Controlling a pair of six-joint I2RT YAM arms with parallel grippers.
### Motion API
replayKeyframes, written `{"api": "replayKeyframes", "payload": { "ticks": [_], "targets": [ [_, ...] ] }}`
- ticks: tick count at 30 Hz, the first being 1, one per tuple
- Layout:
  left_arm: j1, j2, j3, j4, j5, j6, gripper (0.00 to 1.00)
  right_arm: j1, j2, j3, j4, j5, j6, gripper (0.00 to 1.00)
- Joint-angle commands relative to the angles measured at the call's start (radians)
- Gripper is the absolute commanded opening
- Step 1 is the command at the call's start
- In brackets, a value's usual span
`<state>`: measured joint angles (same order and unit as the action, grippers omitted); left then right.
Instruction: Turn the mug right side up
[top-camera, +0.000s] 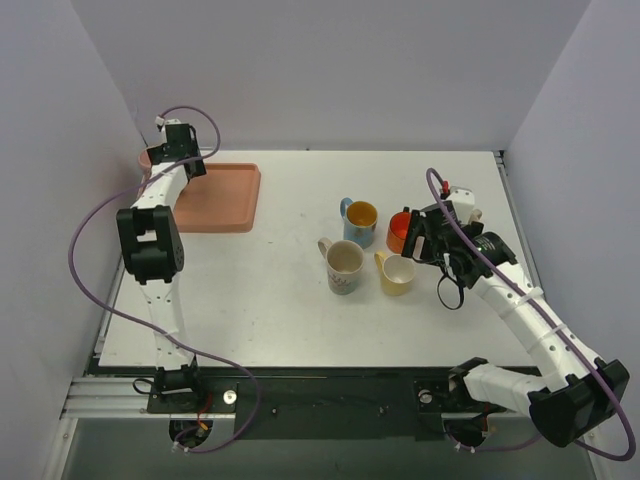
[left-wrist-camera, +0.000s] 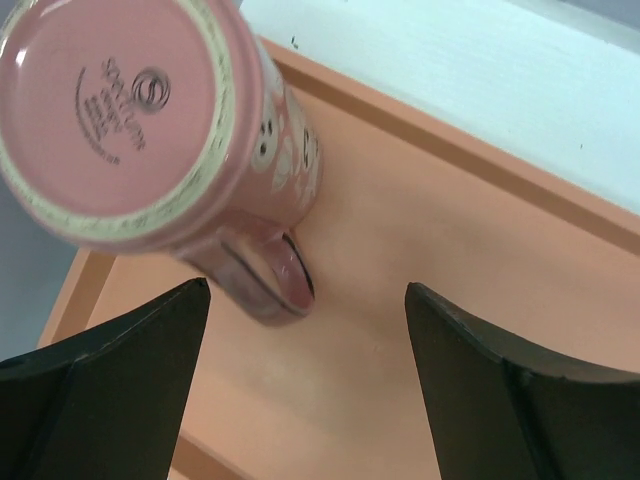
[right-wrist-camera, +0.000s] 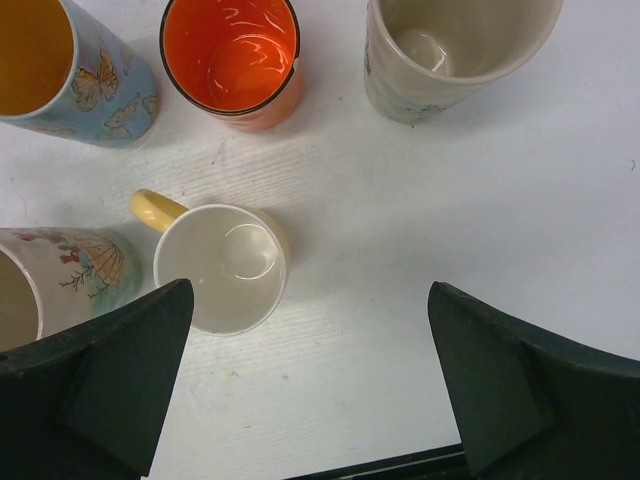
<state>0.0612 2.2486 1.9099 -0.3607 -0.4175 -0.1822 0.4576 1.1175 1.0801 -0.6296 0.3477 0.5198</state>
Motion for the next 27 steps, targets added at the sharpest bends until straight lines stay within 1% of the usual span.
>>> {"api": "replayKeyframes", "payload": {
  "ticks": [1, 2, 5, 8, 9, 10, 11, 12, 13, 14, 15, 16, 17, 18, 23, 27],
  "targets": [
    [0.009, 0.095, 0.176, -0.095, -0.049, -0.022, 0.86, 0.019, 0.007, -0.011, -0.002, 0.028, -0.023, 0.97],
    [0.009, 0.129, 0.217, -0.104, -0.047, -0.020, 0.84, 0.023, 0.005, -0.009, -0.002, 0.030, -0.021, 0.97],
    [0.014, 0.192, 0.279, -0.127, -0.058, -0.016, 0.77, 0.038, 0.002, -0.012, -0.004, 0.039, -0.021, 0.98],
    [0.022, 0.223, 0.310, -0.136, -0.069, -0.010, 0.63, 0.046, -0.001, -0.009, -0.004, 0.042, -0.021, 0.98],
    [0.020, 0.233, 0.323, -0.145, -0.066, -0.007, 0.61, 0.050, -0.001, -0.011, -0.005, 0.045, -0.021, 0.98],
    [0.023, 0.235, 0.328, -0.150, -0.061, -0.008, 0.54, 0.052, -0.002, -0.011, -0.005, 0.045, -0.021, 0.98],
    [0.023, 0.235, 0.328, -0.149, -0.063, -0.005, 0.51, 0.055, -0.004, -0.009, -0.005, 0.050, -0.023, 0.98],
    [0.023, 0.235, 0.328, -0.141, -0.063, -0.003, 0.44, 0.055, -0.007, -0.011, -0.005, 0.050, -0.023, 0.98],
    [0.025, 0.232, 0.325, -0.141, -0.063, 0.000, 0.41, 0.056, -0.007, -0.011, -0.007, 0.048, -0.024, 0.98],
    [0.025, 0.229, 0.322, -0.142, -0.063, 0.001, 0.33, 0.056, -0.008, -0.009, -0.010, 0.047, -0.026, 0.98],
    [0.026, 0.226, 0.321, -0.149, -0.064, 0.001, 0.22, 0.058, -0.008, -0.009, -0.009, 0.047, -0.027, 0.98],
    [0.026, 0.215, 0.302, -0.153, -0.063, 0.000, 0.16, 0.059, -0.012, -0.009, -0.009, 0.047, -0.027, 0.99],
    [0.029, 0.206, 0.285, -0.150, -0.058, -0.002, 0.06, 0.061, -0.012, -0.009, -0.009, 0.045, -0.029, 0.99],
    [0.029, 0.178, 0.247, -0.133, -0.052, 0.000, 0.00, 0.061, -0.015, -0.009, -0.009, 0.047, -0.029, 0.99],
    [0.035, 0.045, 0.032, -0.015, -0.007, 0.046, 0.00, 0.064, -0.015, -0.009, -0.009, 0.042, -0.037, 0.99],
    [0.035, -0.105, -0.145, 0.086, 0.113, 0.095, 0.00, 0.072, -0.015, -0.008, -0.010, 0.040, -0.035, 0.99]
  ]
}}
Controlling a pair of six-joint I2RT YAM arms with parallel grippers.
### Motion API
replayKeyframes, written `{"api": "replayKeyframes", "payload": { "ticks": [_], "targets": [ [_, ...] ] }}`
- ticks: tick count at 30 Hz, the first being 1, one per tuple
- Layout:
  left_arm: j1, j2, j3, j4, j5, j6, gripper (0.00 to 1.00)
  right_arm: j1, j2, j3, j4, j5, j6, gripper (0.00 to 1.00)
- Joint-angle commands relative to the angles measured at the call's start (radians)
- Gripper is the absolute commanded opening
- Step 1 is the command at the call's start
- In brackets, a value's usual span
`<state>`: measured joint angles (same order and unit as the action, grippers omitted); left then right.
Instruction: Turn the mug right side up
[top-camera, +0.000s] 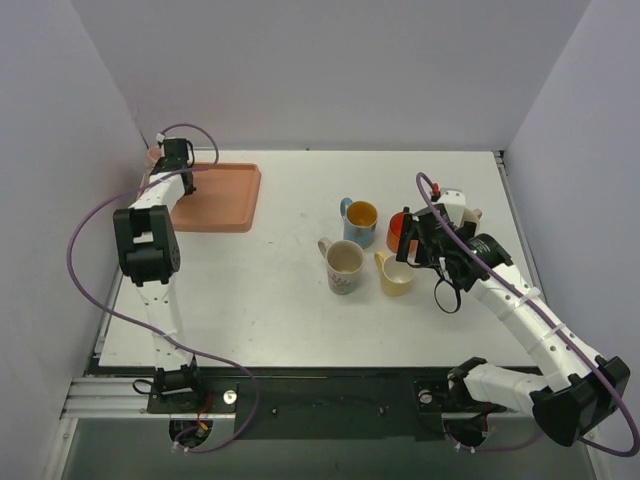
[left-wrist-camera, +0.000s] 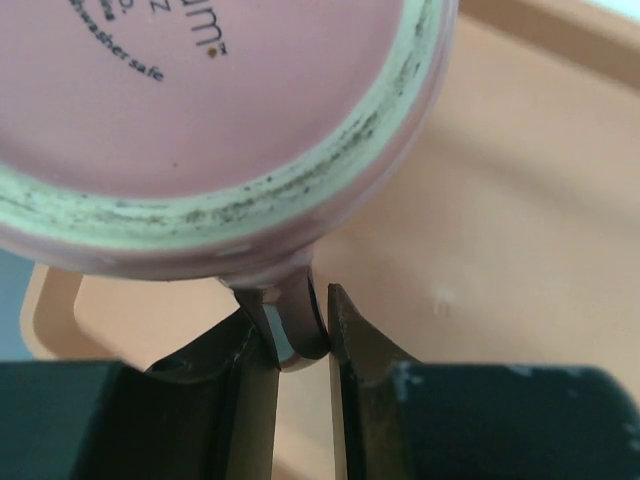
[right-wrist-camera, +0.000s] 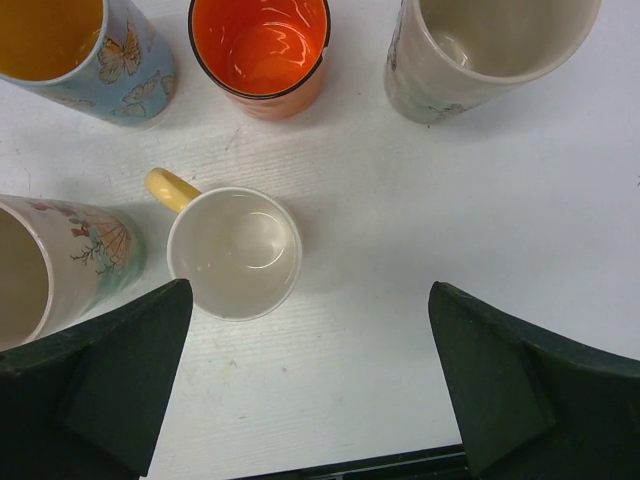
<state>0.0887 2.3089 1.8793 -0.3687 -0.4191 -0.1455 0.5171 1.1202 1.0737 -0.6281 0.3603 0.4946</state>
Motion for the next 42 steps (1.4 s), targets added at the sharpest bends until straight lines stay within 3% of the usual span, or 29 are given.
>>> {"api": "replayKeyframes", "payload": {
  "ticks": [1, 10, 16, 23, 30, 35, 42],
  "targets": [
    [0.008, -0.219, -0.155, 0.100, 0.135, 0.061, 0.00, 0.018, -0.017, 0.002, -0.010, 0.031, -0.011, 0.99],
    [0.011, -0.494, -0.301, 0.010, 0.475, 0.009, 0.00, 0.060, -0.079, -0.001, 0.027, 0.039, -0.054, 1.00],
    [0.008, -0.598, -0.370, -0.018, 0.678, -0.084, 0.00, 0.069, -0.201, -0.087, 0.230, -0.078, -0.164, 1.00],
    [-0.006, -0.609, -0.379, -0.058, 0.782, -0.114, 0.00, 0.069, -0.342, -0.219, 0.467, -0.234, -0.277, 1.00],
    [-0.012, -0.655, -0.367, -0.096, 0.910, -0.181, 0.00, 0.080, -0.350, -0.239, 0.584, -0.383, -0.333, 1.00],
    [-0.017, -0.683, -0.373, -0.128, 0.957, -0.270, 0.00, 0.191, -0.309, -0.238, 0.787, -0.365, -0.463, 1.00],
    [-0.017, -0.700, -0.405, -0.151, 1.074, -0.394, 0.00, 0.504, -0.016, -0.146, 0.973, -0.094, -0.841, 1.00]
  ]
}}
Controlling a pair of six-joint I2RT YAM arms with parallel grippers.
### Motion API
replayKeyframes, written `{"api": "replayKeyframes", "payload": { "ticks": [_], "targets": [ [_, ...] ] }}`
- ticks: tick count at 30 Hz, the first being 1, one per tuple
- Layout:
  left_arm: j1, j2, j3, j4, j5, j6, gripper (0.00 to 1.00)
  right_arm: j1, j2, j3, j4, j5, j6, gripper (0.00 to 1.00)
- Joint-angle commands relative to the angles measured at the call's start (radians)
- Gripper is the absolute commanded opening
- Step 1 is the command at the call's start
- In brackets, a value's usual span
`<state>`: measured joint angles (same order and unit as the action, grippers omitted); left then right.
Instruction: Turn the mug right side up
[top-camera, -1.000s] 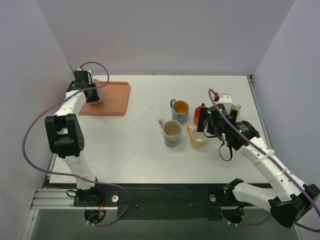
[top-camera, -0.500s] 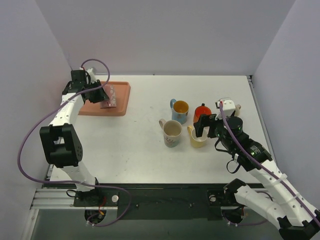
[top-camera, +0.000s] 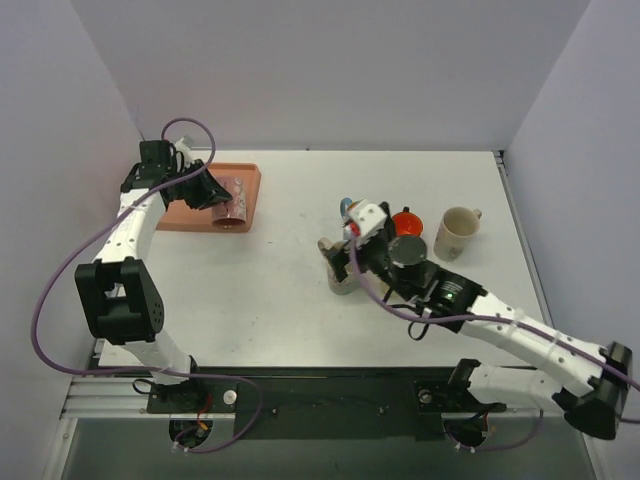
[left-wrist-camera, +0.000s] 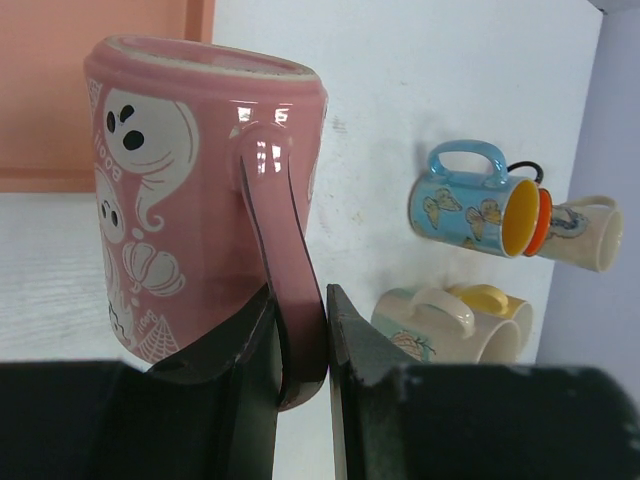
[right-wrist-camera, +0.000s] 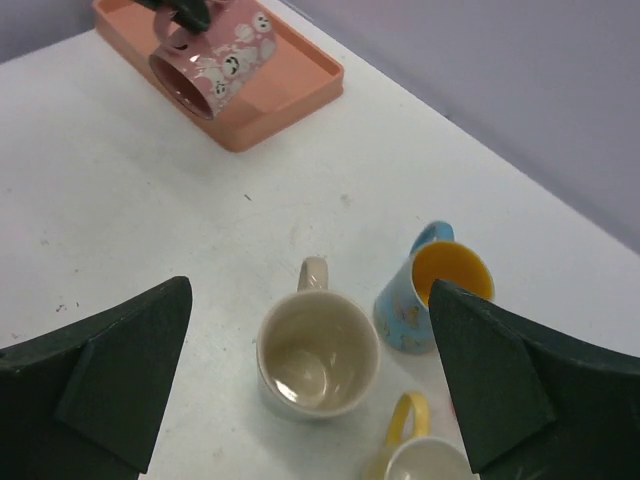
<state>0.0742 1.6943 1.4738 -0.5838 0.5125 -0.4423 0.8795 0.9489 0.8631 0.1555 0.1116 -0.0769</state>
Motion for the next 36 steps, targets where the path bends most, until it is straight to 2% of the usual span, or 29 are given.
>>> {"api": "replayKeyframes", "payload": {
  "ticks": [1, 4, 8, 12, 19, 27, 30, 33, 36],
  "targets": [
    [-0.002, -0.093, -0.004, 0.061, 0.159, -0.128, 0.00, 0.195, 0.181, 0.068, 0.257, 0.198, -0.355, 1.00],
    [-0.002, -0.120, 0.002, 0.036, 0.213, -0.168, 0.00, 0.311, 0.312, 0.067, 0.432, 0.256, -0.484, 1.00],
    [-0.022, -0.212, -0.006, 0.003, 0.219, -0.203, 0.00, 0.346, 0.469, 0.109, 0.675, 0.254, -0.554, 1.00],
    [-0.033, -0.280, -0.024, -0.016, 0.260, -0.254, 0.00, 0.349, 0.589, 0.203, 0.720, 0.260, -0.535, 1.00],
    [-0.042, -0.306, -0.017, -0.050, 0.299, -0.277, 0.00, 0.348, 0.776, 0.303, 0.818, 0.333, -0.566, 1.00],
    [-0.048, -0.315, -0.012, -0.030, 0.345, -0.343, 0.00, 0.332, 0.896, 0.363, 0.949, 0.445, -0.610, 0.95],
    [-0.050, -0.321, -0.012, -0.027, 0.360, -0.363, 0.00, 0.326, 0.922, 0.356, 1.021, 0.499, -0.615, 0.90],
    [-0.056, -0.323, -0.023, -0.025, 0.374, -0.372, 0.00, 0.308, 0.949, 0.378, 1.020, 0.516, -0.607, 0.88],
    [-0.059, -0.324, -0.032, -0.024, 0.388, -0.388, 0.00, 0.294, 0.968, 0.398, 1.036, 0.543, -0.607, 0.79]
  ]
}}
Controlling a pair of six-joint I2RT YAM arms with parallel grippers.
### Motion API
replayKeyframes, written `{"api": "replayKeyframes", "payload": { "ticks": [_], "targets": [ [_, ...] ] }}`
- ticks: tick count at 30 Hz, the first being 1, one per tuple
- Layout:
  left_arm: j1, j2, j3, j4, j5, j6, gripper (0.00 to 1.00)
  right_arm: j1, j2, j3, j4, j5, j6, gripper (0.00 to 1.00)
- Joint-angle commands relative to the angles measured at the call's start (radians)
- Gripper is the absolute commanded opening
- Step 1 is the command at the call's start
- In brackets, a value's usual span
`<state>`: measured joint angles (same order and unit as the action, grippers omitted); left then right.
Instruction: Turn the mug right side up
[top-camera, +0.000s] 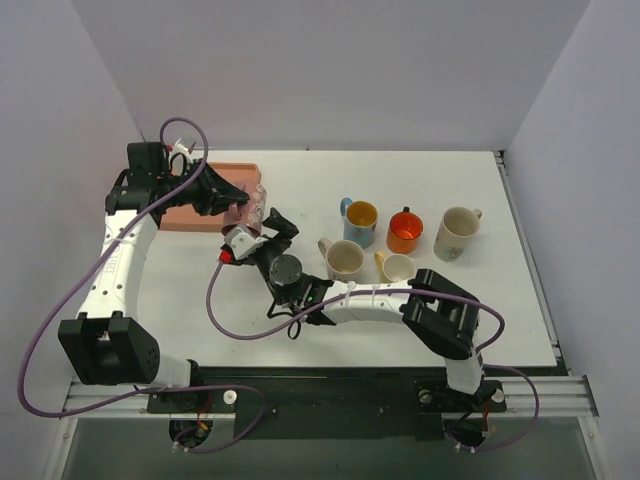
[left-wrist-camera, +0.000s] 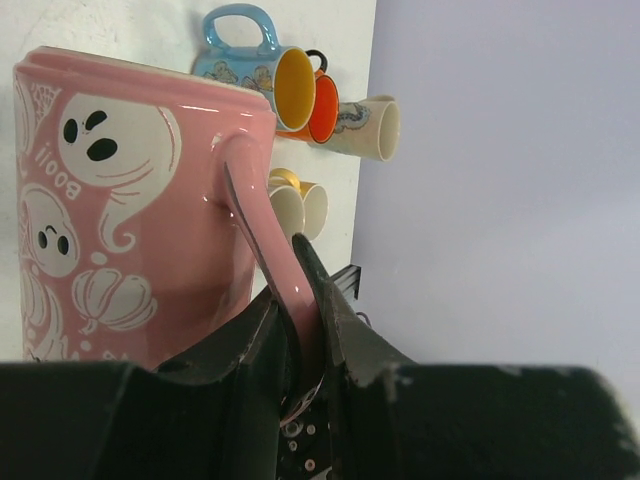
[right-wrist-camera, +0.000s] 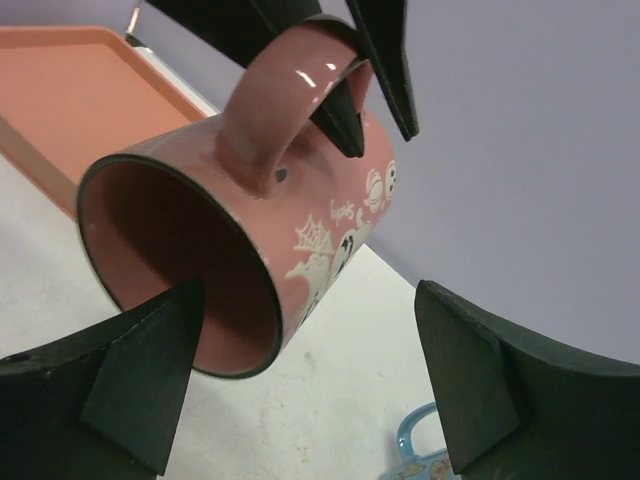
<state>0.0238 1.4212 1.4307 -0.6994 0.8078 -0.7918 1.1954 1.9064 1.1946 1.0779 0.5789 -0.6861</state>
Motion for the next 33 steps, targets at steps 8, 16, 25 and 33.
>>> {"api": "replayKeyframes", "payload": {
  "ticks": [8, 16, 25, 33],
  "targets": [
    [-0.013, -0.054, 0.001, 0.104, 0.116, -0.052, 0.00, -0.048, 0.000, 0.083, 0.041, 0.079, 0.011, 0.16],
    [0.005, -0.041, 0.048, 0.042, -0.036, 0.035, 0.48, -0.051, -0.104, 0.112, -0.204, 0.118, 0.107, 0.00],
    [0.039, -0.073, 0.174, -0.005, -0.413, 0.297, 0.84, -0.177, -0.276, 0.217, -0.665, -0.168, 0.582, 0.00],
    [0.039, -0.103, 0.128, 0.078, -0.714, 0.613, 0.88, -0.238, -0.334, 0.548, -1.243, -0.372, 0.755, 0.00]
  ]
}}
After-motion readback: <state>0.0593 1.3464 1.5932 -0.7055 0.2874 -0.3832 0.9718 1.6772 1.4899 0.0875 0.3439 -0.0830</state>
